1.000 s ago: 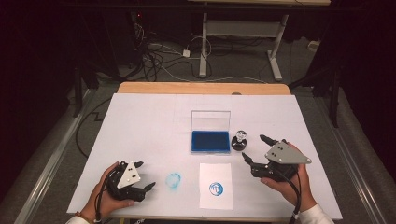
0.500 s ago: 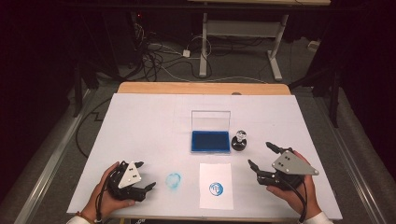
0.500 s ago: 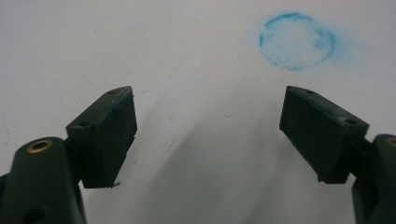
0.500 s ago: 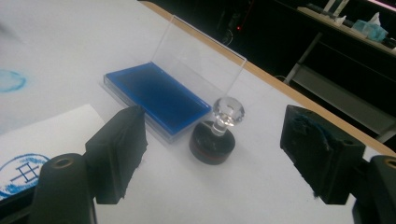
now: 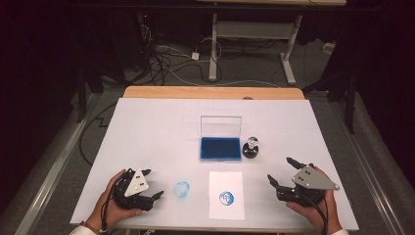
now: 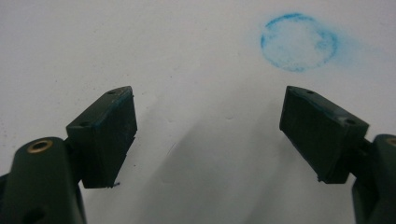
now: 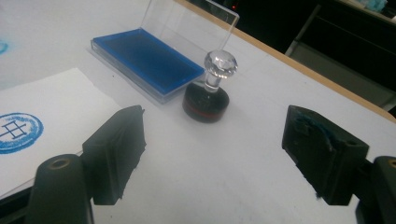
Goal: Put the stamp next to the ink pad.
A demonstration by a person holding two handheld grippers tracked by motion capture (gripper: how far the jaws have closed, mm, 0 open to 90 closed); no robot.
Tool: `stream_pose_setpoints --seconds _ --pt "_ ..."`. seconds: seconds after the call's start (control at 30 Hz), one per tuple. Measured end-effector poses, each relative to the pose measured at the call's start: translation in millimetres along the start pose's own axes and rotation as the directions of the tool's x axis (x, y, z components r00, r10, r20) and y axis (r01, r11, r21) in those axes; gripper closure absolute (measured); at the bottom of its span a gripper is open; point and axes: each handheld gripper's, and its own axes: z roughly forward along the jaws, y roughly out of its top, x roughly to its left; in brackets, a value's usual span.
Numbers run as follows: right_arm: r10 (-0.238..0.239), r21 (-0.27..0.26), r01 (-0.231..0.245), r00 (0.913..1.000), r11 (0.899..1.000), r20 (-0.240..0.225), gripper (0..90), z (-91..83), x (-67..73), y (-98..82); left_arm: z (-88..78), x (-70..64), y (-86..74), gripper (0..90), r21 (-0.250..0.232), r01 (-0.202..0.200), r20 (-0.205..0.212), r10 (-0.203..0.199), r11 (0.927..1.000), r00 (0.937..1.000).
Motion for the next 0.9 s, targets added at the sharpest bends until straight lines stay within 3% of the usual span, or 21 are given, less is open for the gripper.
stream_pose_setpoints --seconds 0.33,0.53,0.9 --pt "0.012 0.034 -0.013 0.9994 0.999 0.033 16.9 -7.8 -4.4 -21.3 -2.1 0.7 -0.1 18.3 -0.009 0.005 -0.003 -0.005 0.9999 1.0" --pt "0.038 0.06 -0.039 0.9989 0.997 0.029 16.8 -10.5 -5.9 -31.7 -3.2 -0.2 1.3 18.3 -0.01 0.004 -0.007 -0.004 0.9999 1.0" --pt "0.032 0.064 -0.033 0.9993 0.997 0.02 17.1 -6.4 -4.5 -36.4 -6.7 -2.5 -0.4 18.3 -0.015 -0.004 -0.009 0.004 0.9999 1.0"
